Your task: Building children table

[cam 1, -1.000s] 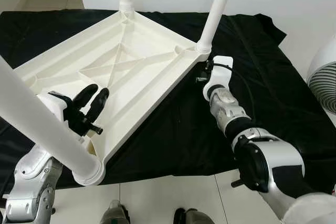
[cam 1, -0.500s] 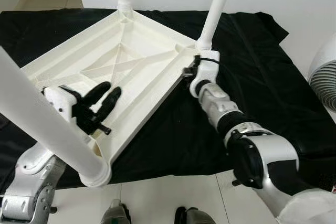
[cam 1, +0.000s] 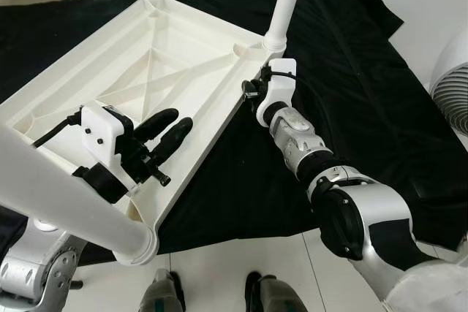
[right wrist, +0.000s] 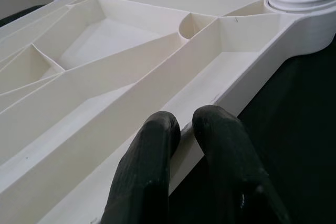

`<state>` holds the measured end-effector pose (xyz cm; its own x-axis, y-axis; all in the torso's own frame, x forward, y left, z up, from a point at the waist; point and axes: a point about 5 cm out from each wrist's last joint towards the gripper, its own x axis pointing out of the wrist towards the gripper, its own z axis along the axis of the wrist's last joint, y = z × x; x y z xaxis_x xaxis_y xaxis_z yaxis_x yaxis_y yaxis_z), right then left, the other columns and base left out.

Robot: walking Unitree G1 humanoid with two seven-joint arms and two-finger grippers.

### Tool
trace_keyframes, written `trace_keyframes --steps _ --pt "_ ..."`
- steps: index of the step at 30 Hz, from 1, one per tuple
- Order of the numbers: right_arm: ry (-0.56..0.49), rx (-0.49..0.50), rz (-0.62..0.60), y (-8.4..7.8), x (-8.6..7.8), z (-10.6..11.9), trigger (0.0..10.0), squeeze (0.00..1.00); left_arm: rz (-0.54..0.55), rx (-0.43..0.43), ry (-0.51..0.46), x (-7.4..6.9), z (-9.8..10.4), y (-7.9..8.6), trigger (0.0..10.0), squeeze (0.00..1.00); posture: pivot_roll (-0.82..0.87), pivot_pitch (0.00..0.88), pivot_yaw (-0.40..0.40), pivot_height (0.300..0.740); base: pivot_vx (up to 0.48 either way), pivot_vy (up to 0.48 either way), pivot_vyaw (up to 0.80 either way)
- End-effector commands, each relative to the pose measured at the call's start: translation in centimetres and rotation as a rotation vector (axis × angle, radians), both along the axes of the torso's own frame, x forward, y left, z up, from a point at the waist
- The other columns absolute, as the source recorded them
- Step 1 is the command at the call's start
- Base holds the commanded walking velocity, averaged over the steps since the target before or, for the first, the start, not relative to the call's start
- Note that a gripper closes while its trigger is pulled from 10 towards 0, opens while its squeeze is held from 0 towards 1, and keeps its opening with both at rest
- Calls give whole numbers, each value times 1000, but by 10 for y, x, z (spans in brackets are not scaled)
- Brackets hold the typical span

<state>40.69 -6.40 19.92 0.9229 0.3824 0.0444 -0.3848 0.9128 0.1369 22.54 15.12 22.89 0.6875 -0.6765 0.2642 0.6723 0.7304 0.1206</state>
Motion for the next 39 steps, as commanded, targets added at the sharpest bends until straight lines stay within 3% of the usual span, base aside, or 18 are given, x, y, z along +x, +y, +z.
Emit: trace_keyframes --steps 1,3,5,7,9,12,25,26,30,32,35,37,39 --pt "121 21 83 16 -8 -22 10000 0 -46 -2 18 -6 2 -7 10000 0 121 308 -3 740 0 0 0" --pt "121 21 83 16 -8 -22 10000 0 -46 -2 18 -6 2 -7 10000 0 121 308 -3 740 0 0 0" --pt "155 99 191 37 -14 -22 10000 0 -91 -23 42 -11 5 -16 10000 0 116 305 6 740 0 0 0" --pt "162 108 221 43 -16 -22 10000 0 -111 -35 48 -14 6 -20 10000 0 112 306 11 740 0 0 0" --pt "162 108 221 43 -16 -22 10000 0 -111 -35 48 -14 6 -20 10000 0 112 306 11 740 0 0 0" --pt "170 116 247 53 -18 -21 10000 0 -151 -55 64 -20 7 -33 10000 0 92 298 26 740 0 0 0" --pt "156 109 238 55 -18 -16 10000 0 -167 -95 76 -19 6 -45 10000 0 84 286 38 740 0 0 0" --pt "22 120 124 33 -7 3 10000 0 -165 -84 66 -12 6 -53 10000 0 75 274 51 740 0 0 0" --pt "-40 118 87 23 -5 10 10000 0 -160 -65 61 -10 5 -54 10000 0 75 274 51 740 0 0 0" --pt "-130 144 70 8 -3 18 10000 0 -151 -16 67 -7 2 -51 10000 0 65 261 54 740 0 0 0" --pt "-181 157 69 -2 -4 20 10000 0 -139 27 80 -6 -3 -47 10000 0 65 254 53 740 0 0 0" --pt "-276 164 57 -26 -10 18 10000 0 -123 101 101 -3 -13 -38 10000 0 61 231 52 740 0 0 0" --pt "-276 164 57 -26 -10 18 10000 0 -123 101 101 -3 -13 -38 10000 0 61 231 52 740 0 0 0"
